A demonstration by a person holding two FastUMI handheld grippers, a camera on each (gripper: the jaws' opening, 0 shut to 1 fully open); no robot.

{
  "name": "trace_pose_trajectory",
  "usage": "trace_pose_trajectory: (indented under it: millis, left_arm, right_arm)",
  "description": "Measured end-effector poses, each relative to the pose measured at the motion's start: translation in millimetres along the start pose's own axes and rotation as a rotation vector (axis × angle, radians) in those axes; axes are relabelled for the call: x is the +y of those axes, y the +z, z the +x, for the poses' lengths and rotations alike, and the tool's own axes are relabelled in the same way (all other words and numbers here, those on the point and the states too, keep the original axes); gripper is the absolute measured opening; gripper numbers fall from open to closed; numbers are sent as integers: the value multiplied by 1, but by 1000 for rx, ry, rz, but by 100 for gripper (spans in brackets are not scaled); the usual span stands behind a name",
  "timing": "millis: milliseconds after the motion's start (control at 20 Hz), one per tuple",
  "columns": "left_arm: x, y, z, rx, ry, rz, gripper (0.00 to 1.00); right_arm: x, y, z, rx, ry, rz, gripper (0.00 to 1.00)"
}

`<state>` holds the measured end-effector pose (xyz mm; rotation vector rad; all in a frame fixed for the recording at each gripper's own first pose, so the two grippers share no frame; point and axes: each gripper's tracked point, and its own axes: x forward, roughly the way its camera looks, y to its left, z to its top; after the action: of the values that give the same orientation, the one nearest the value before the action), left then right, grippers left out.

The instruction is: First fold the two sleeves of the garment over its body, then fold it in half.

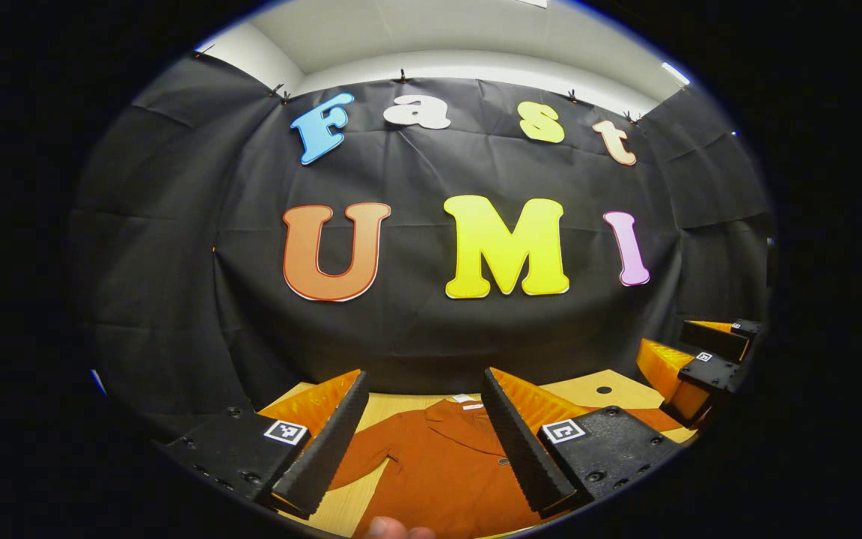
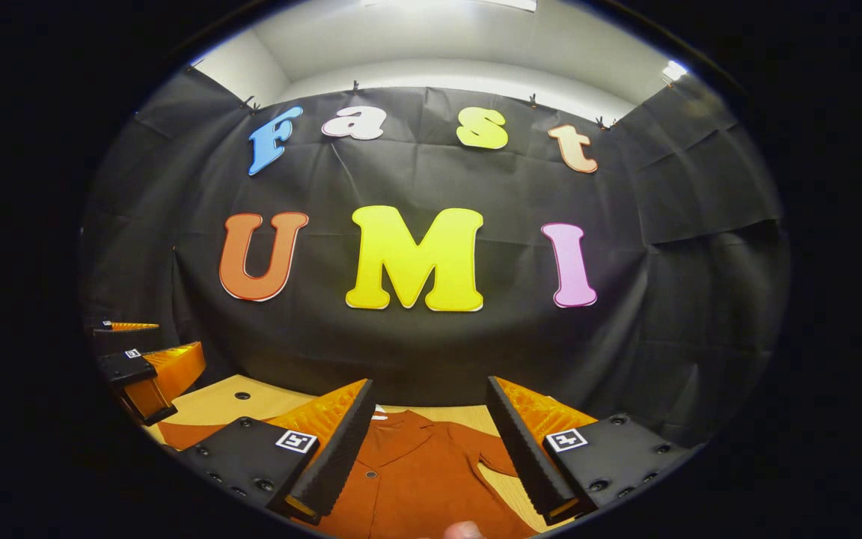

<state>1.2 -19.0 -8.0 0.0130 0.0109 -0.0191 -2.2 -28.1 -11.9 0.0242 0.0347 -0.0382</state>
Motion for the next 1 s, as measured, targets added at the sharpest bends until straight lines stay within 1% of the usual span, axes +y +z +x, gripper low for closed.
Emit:
trace_pose_trajectory:
  millis: [750, 1000]
  left_arm:
    - [-18, 4, 3, -9, -23, 28, 98]
    - [-21, 3, 3, -6, -4, 34, 98]
  right_arm:
    - [-12, 2, 2, -5, 0, 21, 95]
    - [-21, -3, 6, 19, -7, 43, 94]
